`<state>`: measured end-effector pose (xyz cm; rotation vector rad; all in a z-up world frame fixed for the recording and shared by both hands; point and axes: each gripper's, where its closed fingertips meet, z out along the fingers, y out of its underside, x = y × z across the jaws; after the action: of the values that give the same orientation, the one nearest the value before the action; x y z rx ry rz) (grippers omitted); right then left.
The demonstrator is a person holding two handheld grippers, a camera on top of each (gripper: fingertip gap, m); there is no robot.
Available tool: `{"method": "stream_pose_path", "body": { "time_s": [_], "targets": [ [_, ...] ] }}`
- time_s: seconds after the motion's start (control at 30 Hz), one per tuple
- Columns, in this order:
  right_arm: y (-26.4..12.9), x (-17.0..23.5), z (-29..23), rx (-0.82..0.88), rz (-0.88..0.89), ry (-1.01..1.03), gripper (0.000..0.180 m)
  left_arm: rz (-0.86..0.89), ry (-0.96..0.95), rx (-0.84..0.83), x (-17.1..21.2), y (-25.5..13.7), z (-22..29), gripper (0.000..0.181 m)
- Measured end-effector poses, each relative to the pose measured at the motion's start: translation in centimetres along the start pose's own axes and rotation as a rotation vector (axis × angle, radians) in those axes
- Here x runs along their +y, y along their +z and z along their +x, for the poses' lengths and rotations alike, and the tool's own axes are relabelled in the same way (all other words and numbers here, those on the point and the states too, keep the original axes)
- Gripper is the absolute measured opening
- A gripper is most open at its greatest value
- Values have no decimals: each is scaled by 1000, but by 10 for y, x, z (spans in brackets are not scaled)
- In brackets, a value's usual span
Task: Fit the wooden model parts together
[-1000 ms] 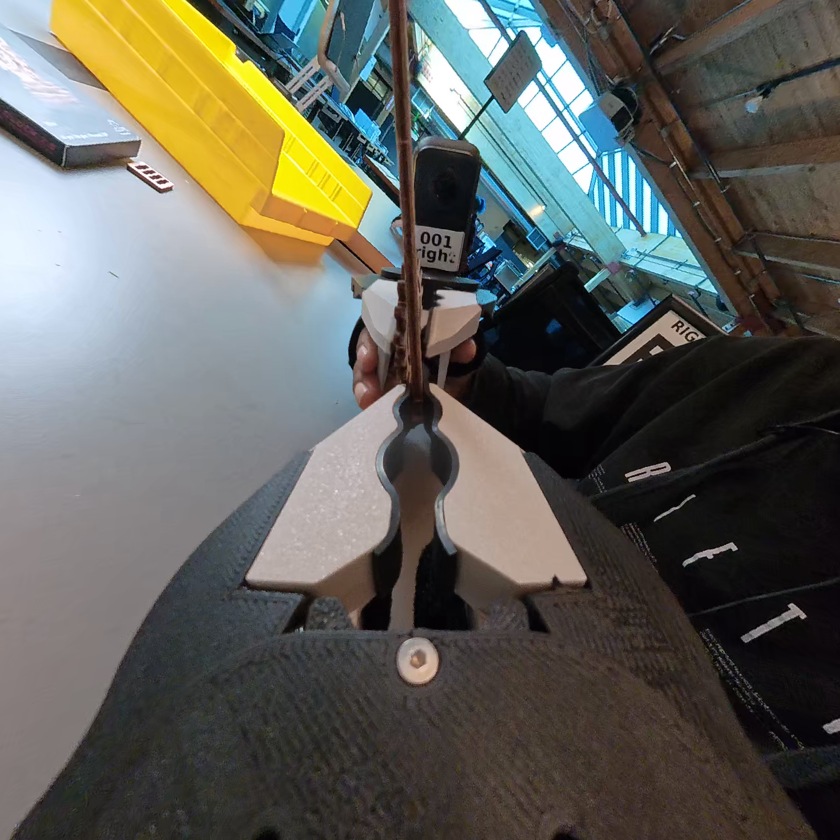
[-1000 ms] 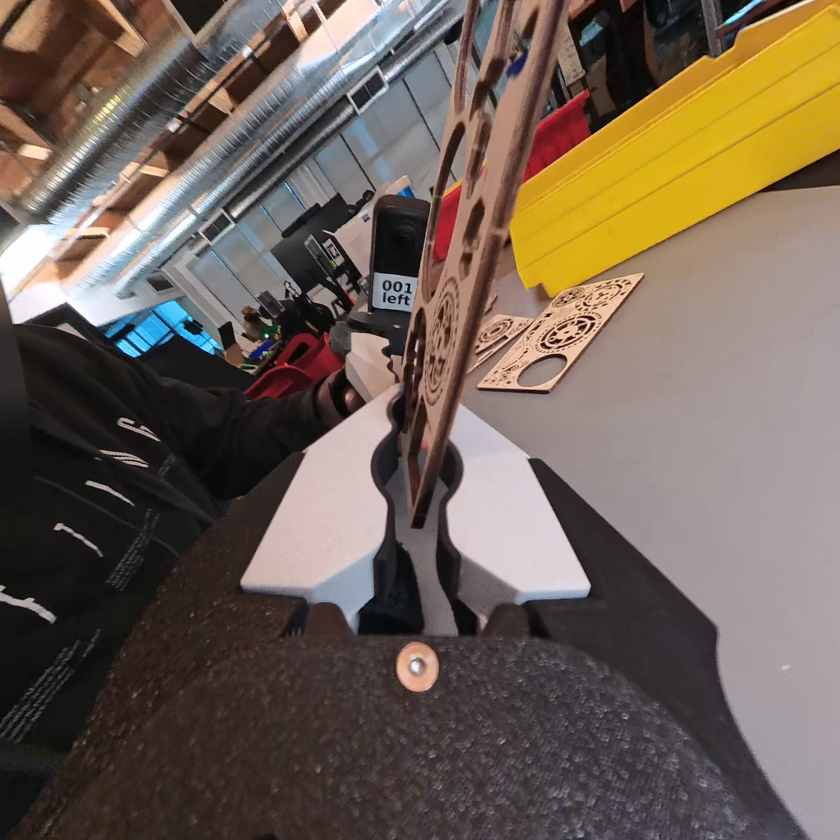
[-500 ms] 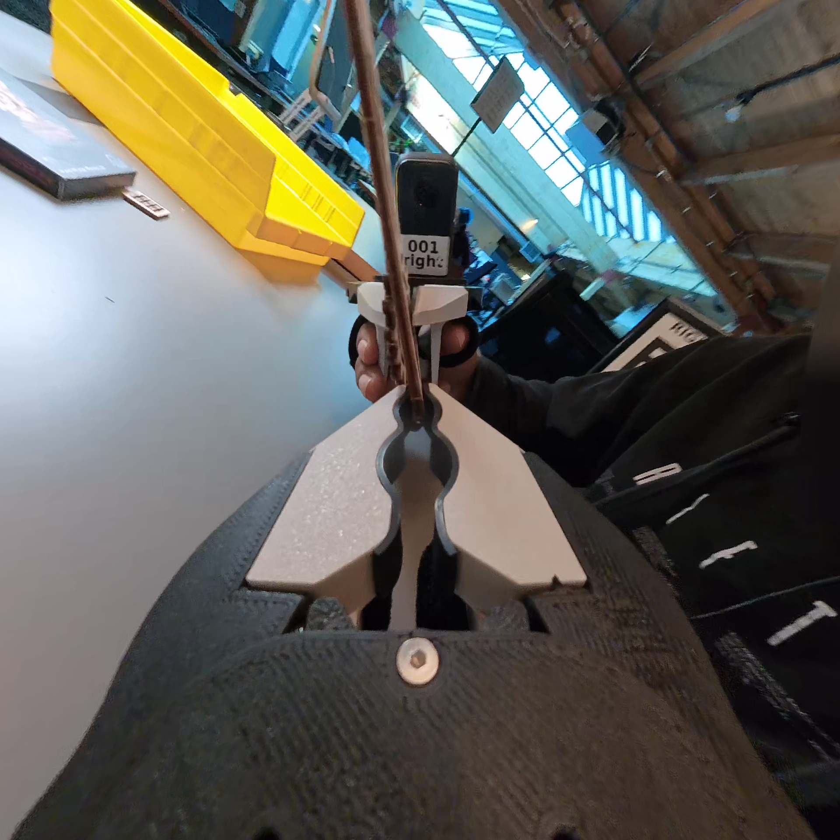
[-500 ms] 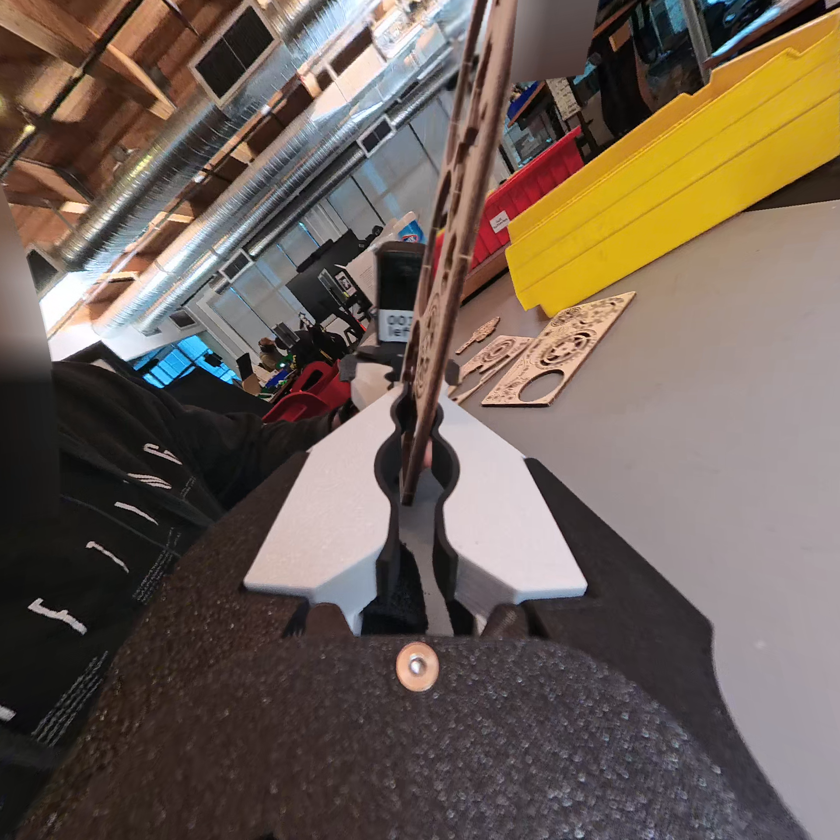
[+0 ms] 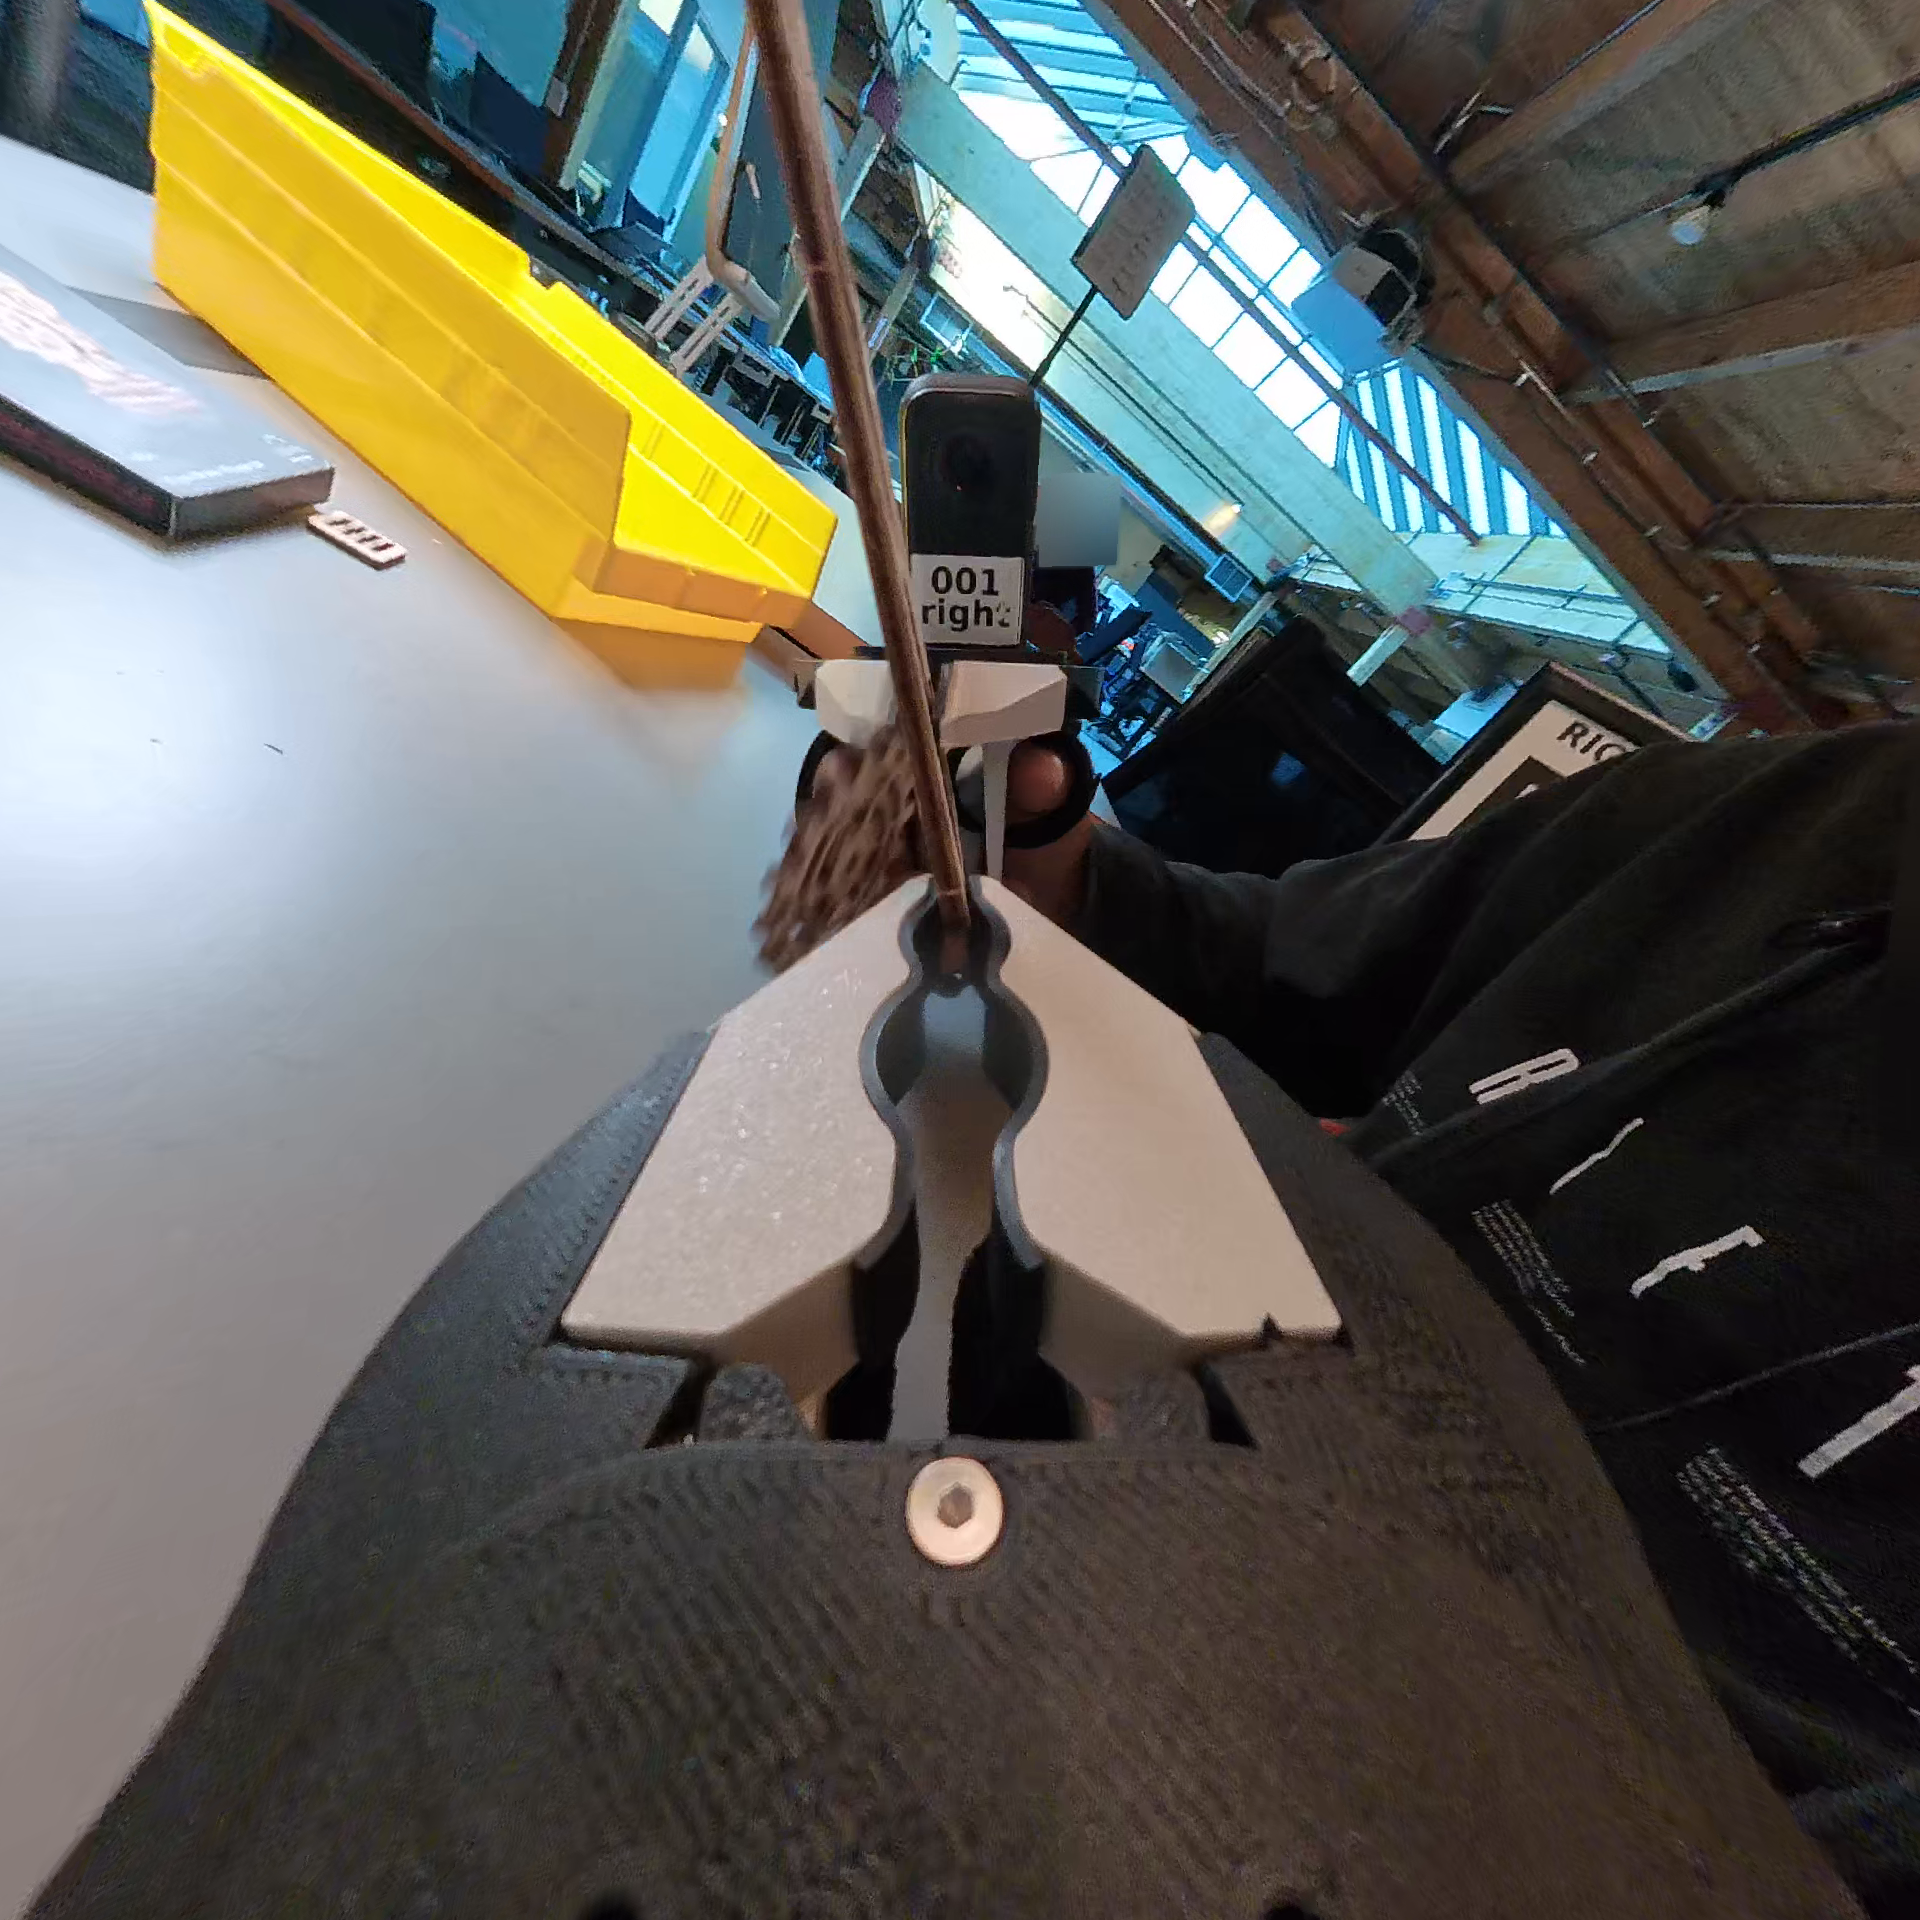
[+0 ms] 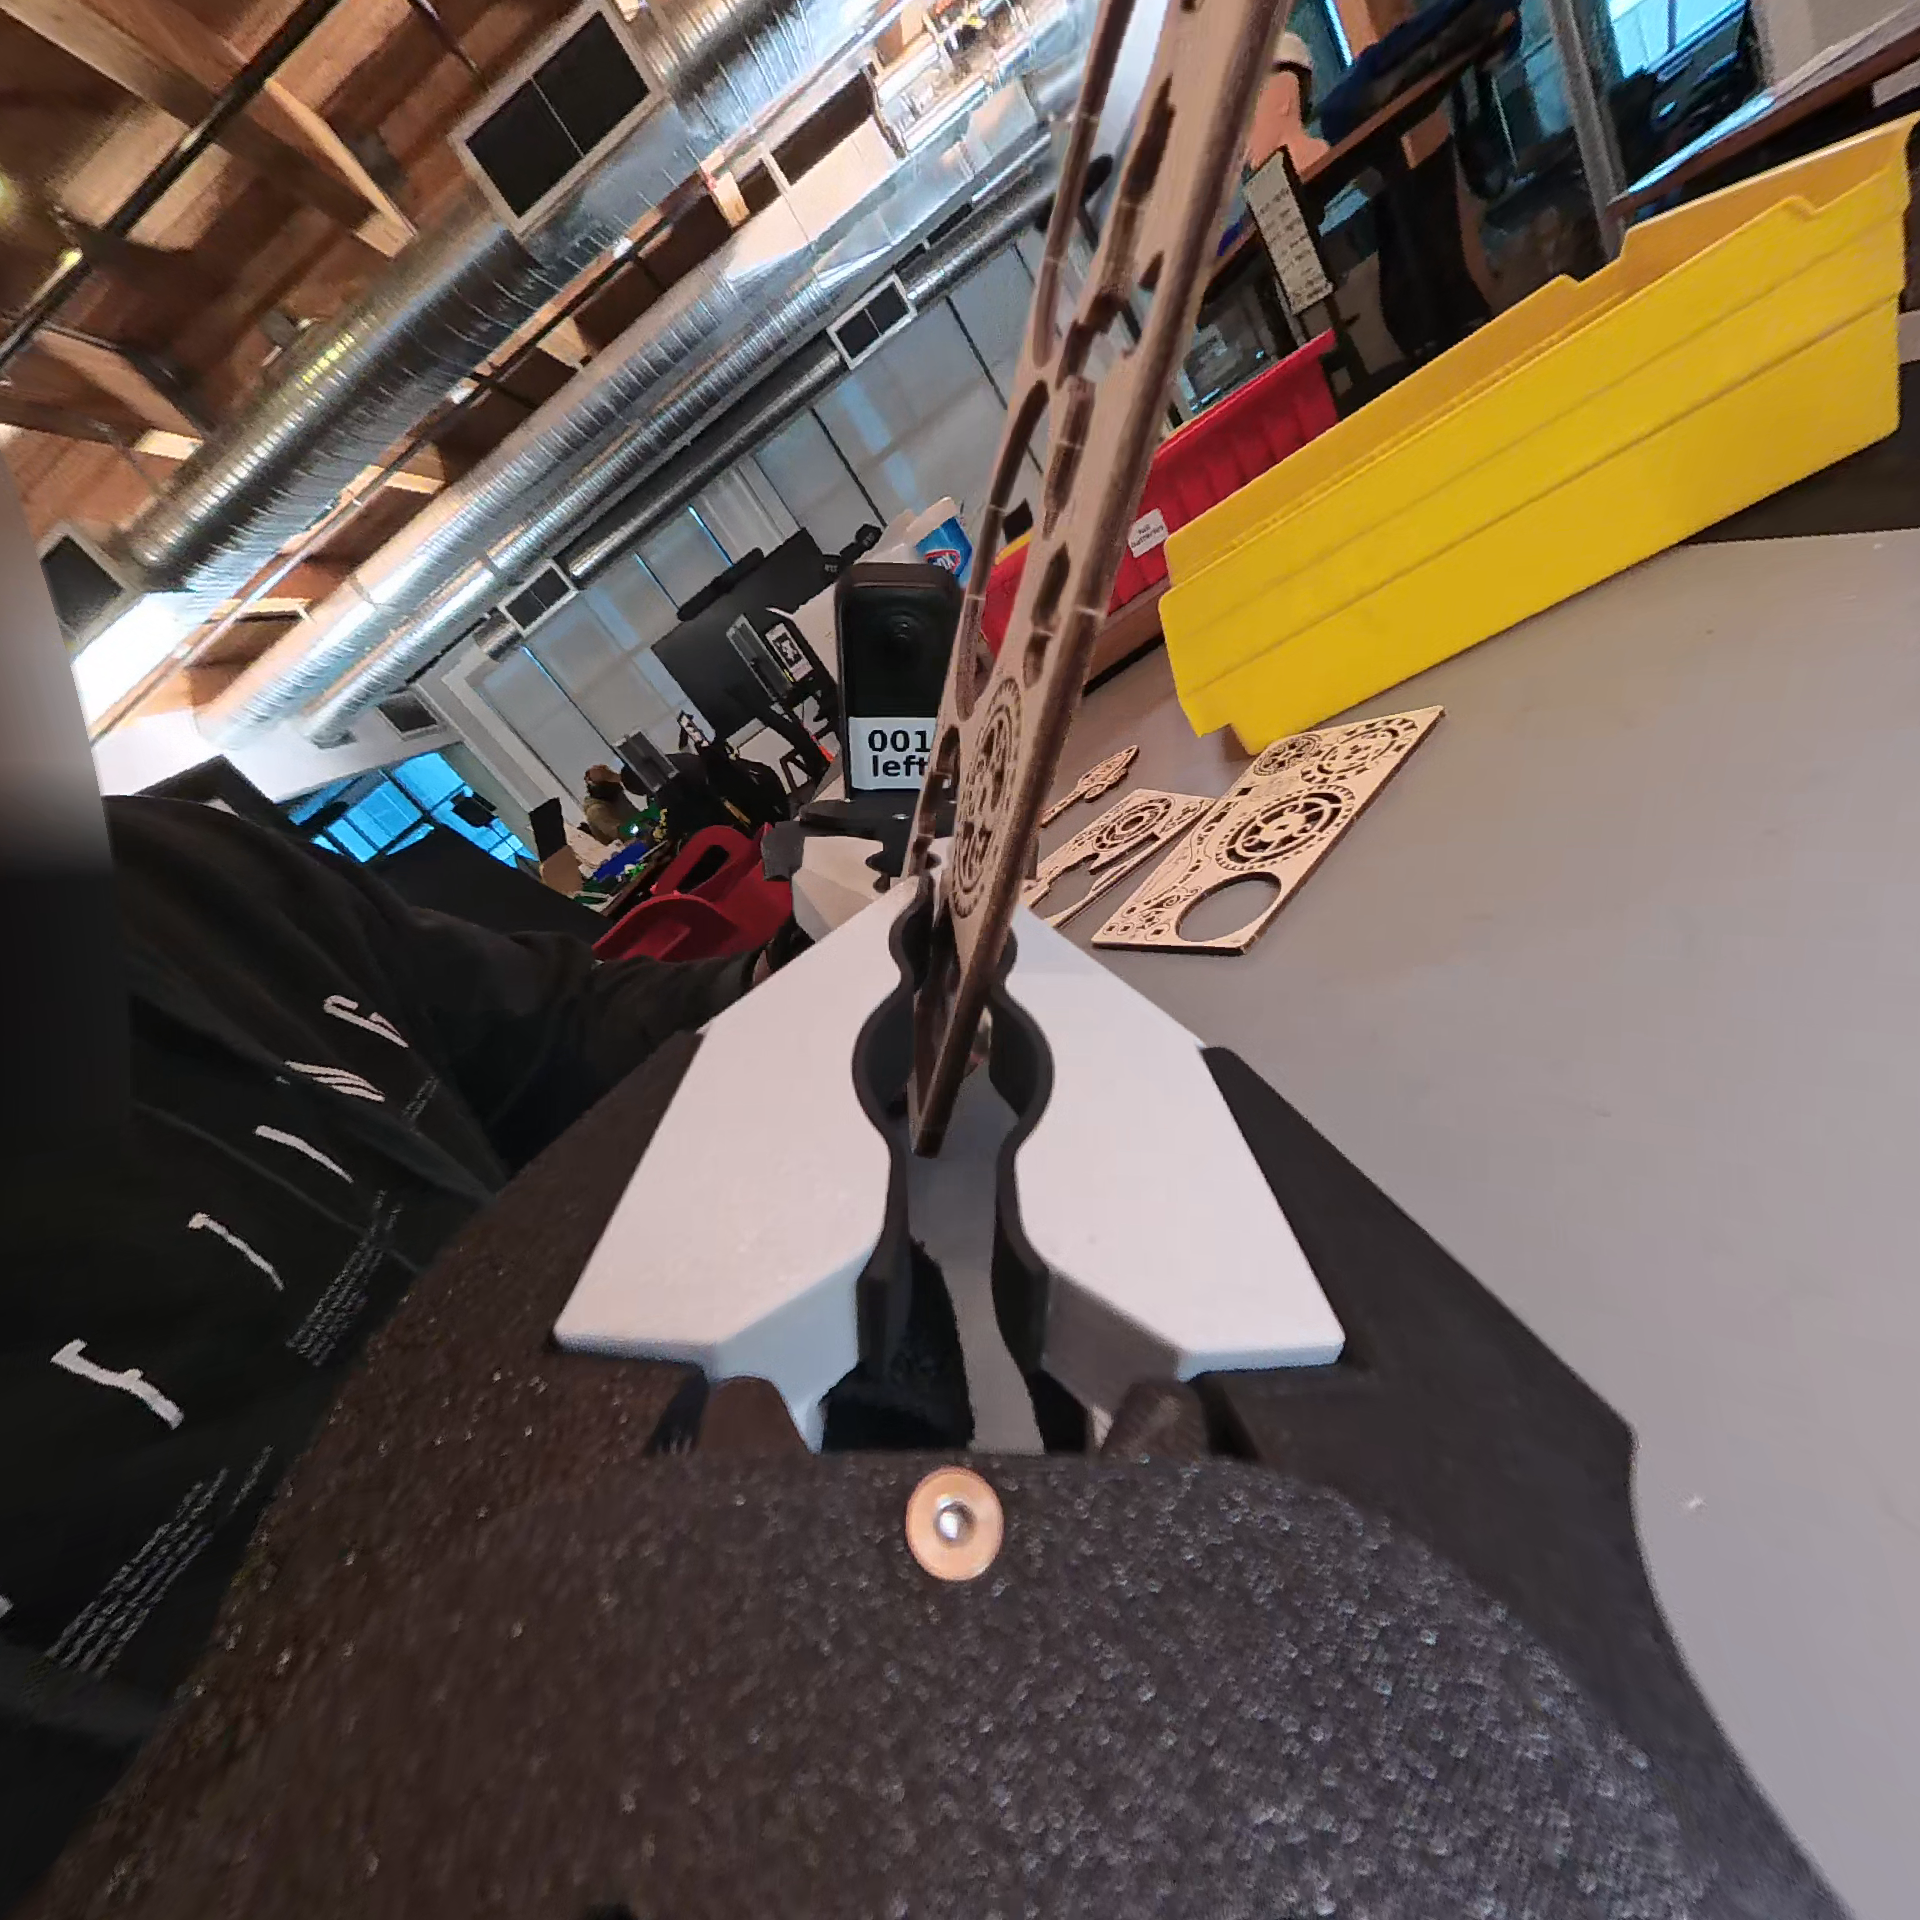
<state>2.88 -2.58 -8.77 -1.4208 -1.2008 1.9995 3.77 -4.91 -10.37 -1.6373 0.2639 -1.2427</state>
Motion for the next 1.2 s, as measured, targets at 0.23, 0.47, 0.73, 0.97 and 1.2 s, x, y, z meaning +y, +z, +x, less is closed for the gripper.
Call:
{"method": "stream_pose_path", "body": {
  "time_s": [0.23,0.47,0.73,0.97,1.2],
  "targets": [
    [-12,12,25,118,-97,78,17,-6,-154,-9,6,-4,-14,2],
    [-27,20,39,222,-213,-83,26,126,-167,-58,-22,-25,-31,2],
    [-6,103,21,234,-765,-471,50,203,-170,-62,-34,-36,-35,2],
    [-4,138,7,239,-995,-595,61,209,-167,-56,-36,-38,-32,2],
    [5,134,21,299,-963,-606,43,193,-137,-81,-33,-39,-33,2]
  ]
}}
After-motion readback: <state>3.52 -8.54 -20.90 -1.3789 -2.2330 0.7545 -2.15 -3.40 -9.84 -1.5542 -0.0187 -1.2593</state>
